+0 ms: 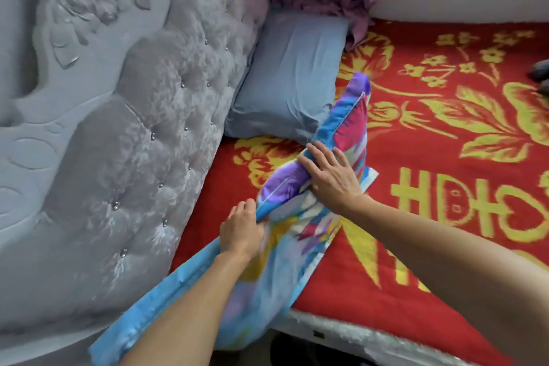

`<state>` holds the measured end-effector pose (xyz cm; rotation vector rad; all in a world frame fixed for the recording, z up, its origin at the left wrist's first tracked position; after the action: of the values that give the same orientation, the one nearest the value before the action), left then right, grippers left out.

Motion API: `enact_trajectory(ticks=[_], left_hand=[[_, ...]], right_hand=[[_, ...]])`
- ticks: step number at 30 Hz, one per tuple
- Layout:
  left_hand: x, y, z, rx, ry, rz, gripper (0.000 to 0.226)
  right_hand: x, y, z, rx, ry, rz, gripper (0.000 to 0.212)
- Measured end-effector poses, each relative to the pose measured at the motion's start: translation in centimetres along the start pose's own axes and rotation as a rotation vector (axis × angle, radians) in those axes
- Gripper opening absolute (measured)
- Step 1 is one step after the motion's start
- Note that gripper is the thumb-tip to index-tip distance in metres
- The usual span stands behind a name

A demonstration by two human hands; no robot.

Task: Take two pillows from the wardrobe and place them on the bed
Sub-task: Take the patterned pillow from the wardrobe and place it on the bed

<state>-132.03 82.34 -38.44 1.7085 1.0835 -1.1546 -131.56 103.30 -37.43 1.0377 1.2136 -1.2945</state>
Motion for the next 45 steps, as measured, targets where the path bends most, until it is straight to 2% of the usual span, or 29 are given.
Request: enact_trajectory(ticks=[3,5,9,11,14,17,21,24,27,30,33,36,38,41,43,45], left_hand=[[0.6,-2.9,4.6,-0.064,0.016,-0.017,0.041],[1.7,-4.3,7.5,-0.085,-0.023,0.021,0.053],[4.1,-7.6,12.1,-0.111,-0.056,0.07,0.082],[5.6,-9.9,14.0,-0.119,-0.059,0.07,0.088],[8.3,-12.3,16.9,-0.127,-0.066,0.097,0.092],[11.0,-13.5,19.6,-0.096,-0.086,0.137,0.092],[12.9,-14.8,21.8,-0.126,-0.013,0.132,0.085],[12.0,-14.8,21.8,-0.164,0.121,0.005,0.067],[10.1,-13.6,21.2,-0.179,0.229,-0.104,0.058],[8.3,-12.6,21.5,-0.246,0.315,-0.142,0.055],[7.4,-11.5,23.0,-0.321,0.367,-0.167,0.061],[8.1,-12.3,23.9,-0.358,0.37,-0.157,0.057],[9.7,-14.5,23.9,-0.321,0.336,-0.121,0.05],[13.4,-18.0,24.2,-0.282,0.269,0.029,0.052],[16.3,-18.9,24.9,-0.286,0.182,0.142,0.058],[18.5,-18.4,25.0,-0.246,0.065,0.17,0.062]], right_hand=[[3.4,-1.0,0.2,0.188,-0.168,-0.031,0.073],[7.1,-0.1,-0.1,0.402,-0.259,0.082,0.072],[15.1,4.4,0.5,0.709,-0.388,0.287,0.06],[18.8,6.1,1.1,0.914,-0.492,0.358,0.057],[24.3,7.7,2.9,1.166,-0.636,0.413,0.064],[28.6,8.1,5.4,1.387,-0.831,0.337,0.082],[31.9,8.4,5.7,1.72,-1.053,0.077,0.108],[31.3,9.0,5.1,1.9,-1.065,-0.027,0.099],[27.6,8.7,5.4,1.875,-0.853,-0.139,0.088],[23.7,7.2,5.3,1.776,-0.727,-0.229,0.076],[21.4,4.3,4.8,1.652,-0.681,-0.224,0.068],[20.6,0.1,3.2,1.533,-0.581,-0.2,0.074],[21.2,-2.6,1.4,1.49,-0.525,-0.152,0.078],[23.9,-4.0,-0.9,1.447,-0.457,0.02,0.083],[25.9,-3.2,-1.0,1.325,-0.351,0.158,0.083],[27.8,-1.8,0.9,1.111,-0.236,0.279,0.084]])
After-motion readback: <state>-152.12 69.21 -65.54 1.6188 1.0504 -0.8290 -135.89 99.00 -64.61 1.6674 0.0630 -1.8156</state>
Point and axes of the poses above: each hand's wrist, its own y-axis away from the middle knuckle, its own x-axis out of the palm, z = x × y, the point moved 5 cm from there along -y, towards the middle knuckle, and after that the axes turned 1 degree about -z, right-handed, at the moved point
